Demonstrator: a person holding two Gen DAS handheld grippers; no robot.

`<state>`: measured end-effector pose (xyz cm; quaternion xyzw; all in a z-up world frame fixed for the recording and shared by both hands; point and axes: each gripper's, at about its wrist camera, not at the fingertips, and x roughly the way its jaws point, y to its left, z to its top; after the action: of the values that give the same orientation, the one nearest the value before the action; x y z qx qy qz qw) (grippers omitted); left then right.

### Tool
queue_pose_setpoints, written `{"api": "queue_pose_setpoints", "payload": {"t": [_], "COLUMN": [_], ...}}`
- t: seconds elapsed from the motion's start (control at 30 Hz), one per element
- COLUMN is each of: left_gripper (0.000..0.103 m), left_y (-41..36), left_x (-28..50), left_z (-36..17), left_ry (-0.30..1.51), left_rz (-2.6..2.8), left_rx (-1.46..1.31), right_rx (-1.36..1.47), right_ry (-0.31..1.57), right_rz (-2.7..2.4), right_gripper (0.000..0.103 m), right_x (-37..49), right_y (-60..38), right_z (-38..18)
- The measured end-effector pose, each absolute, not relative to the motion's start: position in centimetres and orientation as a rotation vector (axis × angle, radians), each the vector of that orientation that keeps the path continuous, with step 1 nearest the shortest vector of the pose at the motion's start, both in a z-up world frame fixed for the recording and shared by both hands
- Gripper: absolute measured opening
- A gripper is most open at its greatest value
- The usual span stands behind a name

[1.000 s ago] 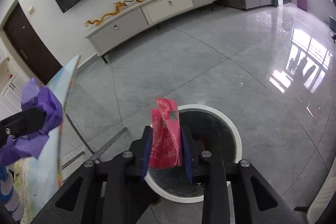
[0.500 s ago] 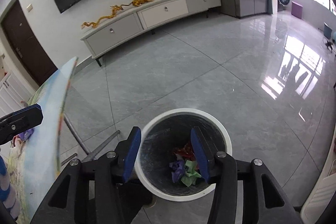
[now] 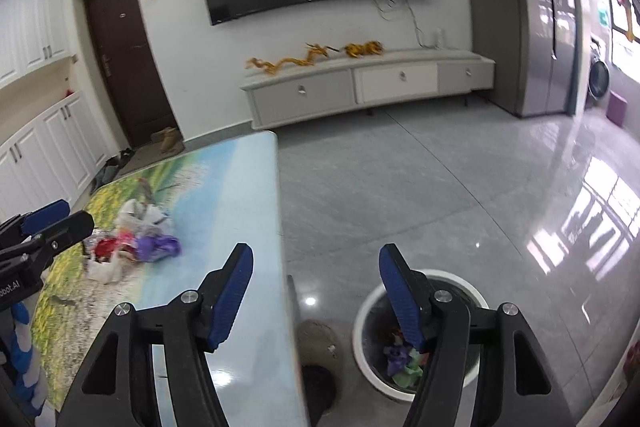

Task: Collect trash
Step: 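Move both open grippers back toward the table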

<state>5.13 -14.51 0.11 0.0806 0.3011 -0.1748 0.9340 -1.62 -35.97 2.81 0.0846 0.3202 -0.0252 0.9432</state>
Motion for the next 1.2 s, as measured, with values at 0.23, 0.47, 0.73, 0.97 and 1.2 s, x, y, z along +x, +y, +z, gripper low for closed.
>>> {"api": "queue_pose_setpoints", "payload": {"t": [0.23,0.47,0.73,0.97,1.2], "left_gripper": [0.077,0.077,0.078,0.078,0.078], "left_y": [-5.4,0.5,4.8,6.9,9.8], "left_x": [4.0,2.4,0.6,-0.2,0.4], "left_z": [1.6,2.0,2.0,1.9,0.9], "left_ry": [0.583,0.553,0.514,0.482,0.507], "left_rz": [-0.220,-0.133,-0.092,-0.073,-0.065], "left_rx": [0.046,-0.030,-0.085,-0.098,-0.115], "right_rx": [0.078,0.006,-0.087,-0.111,-0.081], "right_ry": [0.609,0.578,0.551,0.510,0.468], "right_rz": [0.012,0.020,0.014,0.001,-0.019], "right_gripper": [0.078,0.084,0.099,0.103,0.103], "right_x": [-1.5,-2.1,-2.8,-3.1,-3.1], "right_y": [-30.2,-25.7,-21.7,-20.5,-21.5], "right_z": [5.2,6.9,8.2,9.3,9.1]}}
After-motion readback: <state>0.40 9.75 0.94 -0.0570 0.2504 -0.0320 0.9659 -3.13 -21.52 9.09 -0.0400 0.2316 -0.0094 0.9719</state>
